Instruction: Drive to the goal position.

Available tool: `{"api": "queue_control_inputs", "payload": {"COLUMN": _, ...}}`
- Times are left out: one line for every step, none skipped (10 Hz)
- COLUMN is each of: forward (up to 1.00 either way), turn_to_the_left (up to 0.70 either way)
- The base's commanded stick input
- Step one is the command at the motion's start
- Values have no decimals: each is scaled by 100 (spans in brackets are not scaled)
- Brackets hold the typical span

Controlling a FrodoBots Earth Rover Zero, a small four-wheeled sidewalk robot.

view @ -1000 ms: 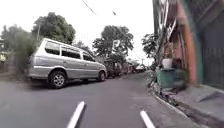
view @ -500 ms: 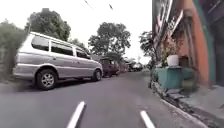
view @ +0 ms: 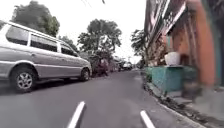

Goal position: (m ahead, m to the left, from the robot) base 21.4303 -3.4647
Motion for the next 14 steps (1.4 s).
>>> {"api": "queue_control_inputs", "payload": {"forward": 100, "turn_to_the_left": 0}}
{"api": "queue_control_inputs", "payload": {"forward": 100, "turn_to_the_left": -24}}
{"api": "queue_control_inputs", "payload": {"forward": 100, "turn_to_the_left": -40}}
{"api": "queue_control_inputs", "payload": {"forward": 100, "turn_to_the_left": -40}}
{"api": "queue_control_inputs", "payload": {"forward": 100, "turn_to_the_left": -40}}
{"api": "queue_control_inputs", "payload": {"forward": 100, "turn_to_the_left": -40}}
{"api": "queue_control_inputs", "payload": {"forward": 100, "turn_to_the_left": -40}}
{"api": "queue_control_inputs", "payload": {"forward": 100, "turn_to_the_left": -40}}
{"api": "queue_control_inputs", "payload": {"forward": 100, "turn_to_the_left": -40}}
{"api": "queue_control_inputs", "payload": {"forward": 100, "turn_to_the_left": -30}}
{"api": "queue_control_inputs", "payload": {"forward": 100, "turn_to_the_left": -5}}
{"api": "queue_control_inputs", "payload": {"forward": 100, "turn_to_the_left": 1}}
{"api": "queue_control_inputs", "payload": {"forward": 100, "turn_to_the_left": 3}}
{"api": "queue_control_inputs", "payload": {"forward": 100, "turn_to_the_left": 0}}
